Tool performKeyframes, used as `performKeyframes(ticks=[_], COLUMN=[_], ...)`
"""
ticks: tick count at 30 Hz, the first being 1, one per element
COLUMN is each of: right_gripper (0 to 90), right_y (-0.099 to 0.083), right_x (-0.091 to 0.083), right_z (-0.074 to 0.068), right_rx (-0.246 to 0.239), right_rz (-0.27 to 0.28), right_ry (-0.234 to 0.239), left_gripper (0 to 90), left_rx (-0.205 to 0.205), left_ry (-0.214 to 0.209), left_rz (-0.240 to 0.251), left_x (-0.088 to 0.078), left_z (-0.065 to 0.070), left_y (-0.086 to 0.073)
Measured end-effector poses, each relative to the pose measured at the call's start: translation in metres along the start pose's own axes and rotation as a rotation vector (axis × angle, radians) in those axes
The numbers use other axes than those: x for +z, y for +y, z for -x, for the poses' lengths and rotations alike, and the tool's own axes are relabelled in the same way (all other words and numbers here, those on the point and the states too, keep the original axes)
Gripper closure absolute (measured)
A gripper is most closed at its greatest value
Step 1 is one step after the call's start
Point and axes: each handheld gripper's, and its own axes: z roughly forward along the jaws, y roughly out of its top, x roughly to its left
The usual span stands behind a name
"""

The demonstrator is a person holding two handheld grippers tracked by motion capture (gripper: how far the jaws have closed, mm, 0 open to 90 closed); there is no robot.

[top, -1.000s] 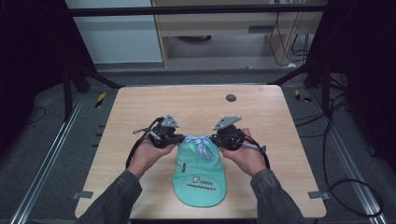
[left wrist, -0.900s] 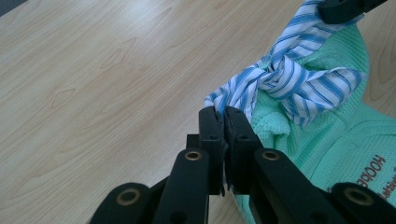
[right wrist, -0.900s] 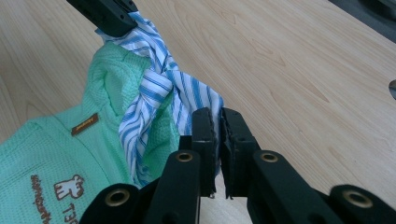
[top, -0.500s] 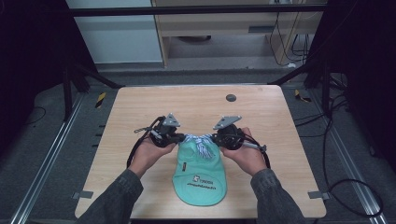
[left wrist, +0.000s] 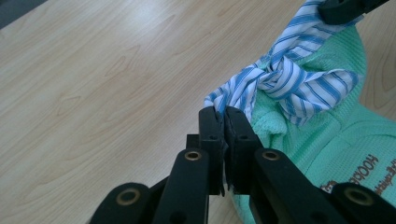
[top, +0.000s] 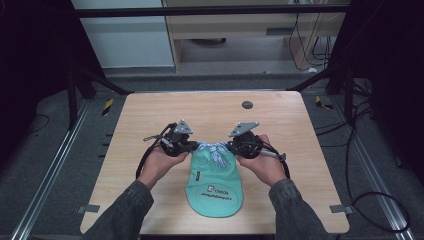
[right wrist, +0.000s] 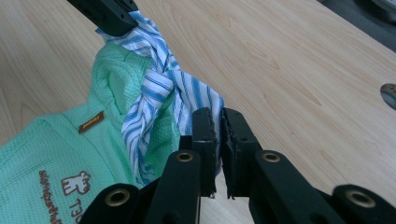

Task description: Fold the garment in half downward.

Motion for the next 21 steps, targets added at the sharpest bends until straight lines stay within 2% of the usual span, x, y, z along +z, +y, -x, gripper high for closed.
performKeyframes(ticks=[5,7,18,21], right_gripper=[84.0,83.7,83.6,83.4], right_y=[0.004,0.006,0.007,0.009], right_x=[-0.003,-0.004,-0.006,-0.009], right_z=[0.002,0.003,0.006,0.007], right_rx=[-0.006,-0.006,-0.018,-0.03], right_rz=[0.011,0.015,0.002,0.001], right_ry=[-0.005,-0.007,-0.023,-0.03], left_gripper=[86.9,86.9,86.9,86.9], left_rx=[0.007,-0.002,-0.003,0.014], left_ry=[0.007,0.007,0.0,0.006], left_rz=[0.007,0.017,0.019,0.016], left_x=[-0.003,-0.003,0.0,-0.001], left_z=[-0.004,-0.005,-0.005,-0.004], left_y=[0.005,0.007,0.012,0.016])
